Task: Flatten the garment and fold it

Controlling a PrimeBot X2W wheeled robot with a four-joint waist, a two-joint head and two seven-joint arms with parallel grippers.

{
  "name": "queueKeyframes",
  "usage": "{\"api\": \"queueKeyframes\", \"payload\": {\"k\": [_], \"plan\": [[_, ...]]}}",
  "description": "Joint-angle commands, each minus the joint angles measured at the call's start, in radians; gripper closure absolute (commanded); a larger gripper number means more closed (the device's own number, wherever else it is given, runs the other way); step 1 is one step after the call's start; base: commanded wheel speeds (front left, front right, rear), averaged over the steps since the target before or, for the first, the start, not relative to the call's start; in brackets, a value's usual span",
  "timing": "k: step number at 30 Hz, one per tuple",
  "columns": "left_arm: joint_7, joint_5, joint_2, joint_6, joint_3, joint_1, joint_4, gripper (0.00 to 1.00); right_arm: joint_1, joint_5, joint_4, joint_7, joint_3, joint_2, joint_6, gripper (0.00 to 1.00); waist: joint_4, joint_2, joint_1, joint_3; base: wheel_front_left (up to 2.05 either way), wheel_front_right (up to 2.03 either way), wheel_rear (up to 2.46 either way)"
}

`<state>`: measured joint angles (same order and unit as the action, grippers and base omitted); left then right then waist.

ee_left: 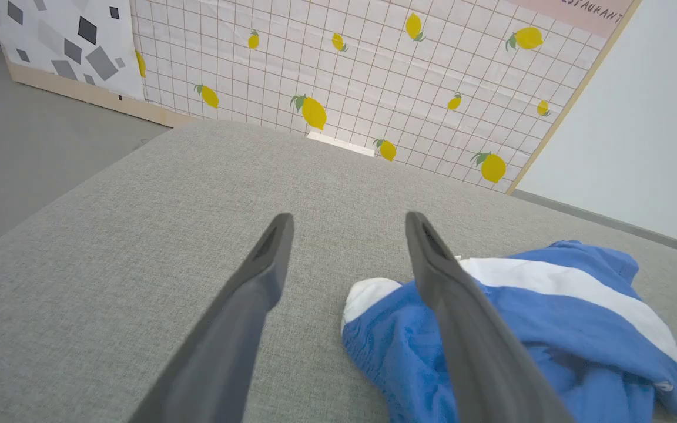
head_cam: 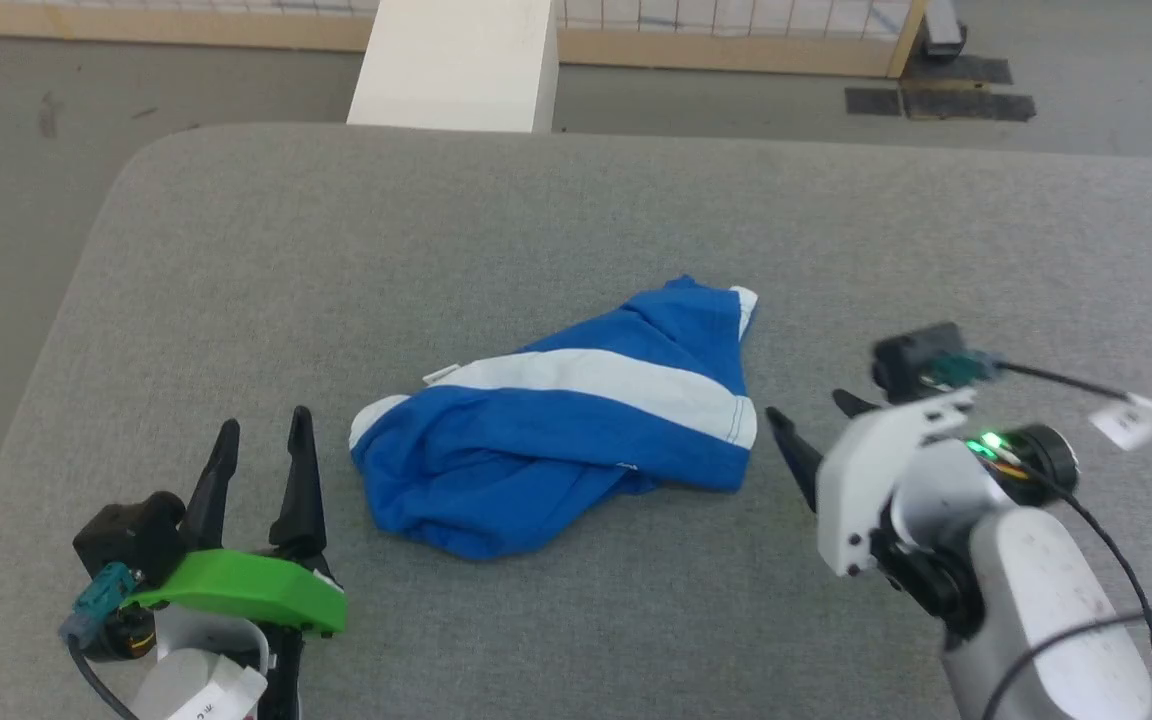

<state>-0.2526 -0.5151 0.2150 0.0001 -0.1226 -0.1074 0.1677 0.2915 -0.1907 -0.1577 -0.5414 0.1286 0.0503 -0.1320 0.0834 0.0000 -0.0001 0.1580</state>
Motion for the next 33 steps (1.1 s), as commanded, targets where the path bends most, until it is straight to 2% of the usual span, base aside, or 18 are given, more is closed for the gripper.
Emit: {"api": "queueKeyframes", "payload": {"k": [1, 9, 19, 20, 21, 22, 28, 33], "plan": [[-0.008, 0.014, -0.007, -0.008, 0.006, -0.022, -0.002, 0.00, 0.037, 0.022, -0.025, -0.035, 0.018, 0.000, 0.001, 0.00, 0.021, 0.0000, 0.0001, 0.032, 0.00, 0.00, 0.00], [-0.009, 0.049, -0.035, -0.035, 0.035, -0.062, -0.014, 0.00, 0.170, 0.089, -0.150, -0.164, 0.104, 0.000, 0.001, 0.00, 0.051, 0.0000, 0.0001, 0.102, 0.00, 0.00, 0.00], [-0.009, 0.082, -0.073, -0.071, 0.070, -0.088, 0.007, 0.00, 0.202, 0.093, -0.275, -0.191, 0.194, 0.000, 0.001, 0.00, 0.066, 0.0000, 0.0001, 0.133, 0.00, 0.00, 0.00], [-0.009, 0.083, -0.076, -0.073, 0.072, -0.087, 0.011, 0.00, 0.203, 0.088, -0.281, -0.191, 0.196, 0.000, 0.001, 0.50, 0.065, 0.0000, 0.0001, 0.132, 0.00, 0.00, 0.00], [-0.009, 0.086, -0.078, -0.076, 0.075, -0.087, 0.015, 0.00, 0.204, 0.083, -0.287, -0.189, 0.197, 0.000, 0.001, 0.91, 0.063, 0.0000, 0.0001, 0.129, 0.00, 0.00, 0.00], [-0.009, 0.088, -0.081, -0.078, 0.078, -0.086, 0.018, 0.00, 0.206, 0.078, -0.290, -0.186, 0.196, 0.000, 0.001, 1.00, 0.062, 0.0000, 0.0001, 0.126, 0.00, 0.00, 0.00], [-0.009, 0.102, -0.088, -0.089, 0.094, -0.081, 0.033, 0.00, 0.223, 0.039, -0.244, -0.112, 0.124, 0.000, 0.001, 1.00, 0.041, 0.0000, 0.0001, 0.092, 0.00, 0.00, 0.00], [-0.009, 0.112, -0.088, -0.094, 0.101, -0.069, 0.042, 0.00, 0.217, 0.040, -0.118, -0.049, 0.004, 0.000, 0.001, 1.00, 0.011, 0.0000, 0.0001, 0.046, 0.00, 0.00, 0.00]]}}
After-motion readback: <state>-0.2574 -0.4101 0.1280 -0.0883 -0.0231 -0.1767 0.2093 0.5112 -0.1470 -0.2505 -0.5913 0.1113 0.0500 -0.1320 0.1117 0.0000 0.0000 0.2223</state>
